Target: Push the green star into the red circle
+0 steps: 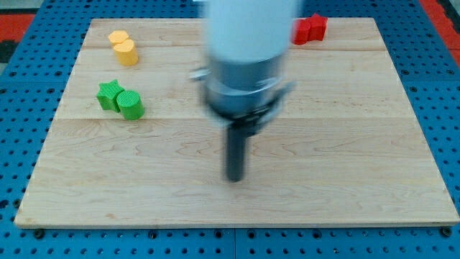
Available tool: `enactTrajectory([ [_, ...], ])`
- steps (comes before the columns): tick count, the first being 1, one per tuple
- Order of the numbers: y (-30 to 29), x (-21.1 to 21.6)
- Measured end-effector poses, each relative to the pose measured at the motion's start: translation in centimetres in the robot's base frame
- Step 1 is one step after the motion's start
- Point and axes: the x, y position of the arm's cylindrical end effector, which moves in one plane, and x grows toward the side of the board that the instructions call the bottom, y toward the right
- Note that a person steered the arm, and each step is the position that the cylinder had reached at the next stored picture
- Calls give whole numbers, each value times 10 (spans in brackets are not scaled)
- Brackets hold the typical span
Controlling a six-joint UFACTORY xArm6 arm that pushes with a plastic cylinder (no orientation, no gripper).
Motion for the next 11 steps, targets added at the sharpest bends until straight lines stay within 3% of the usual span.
enactTrajectory([
  [1, -102, 19],
  [2, -149, 19],
  [8, -188, 18],
  [10, -228, 1],
  [11, -239, -32],
])
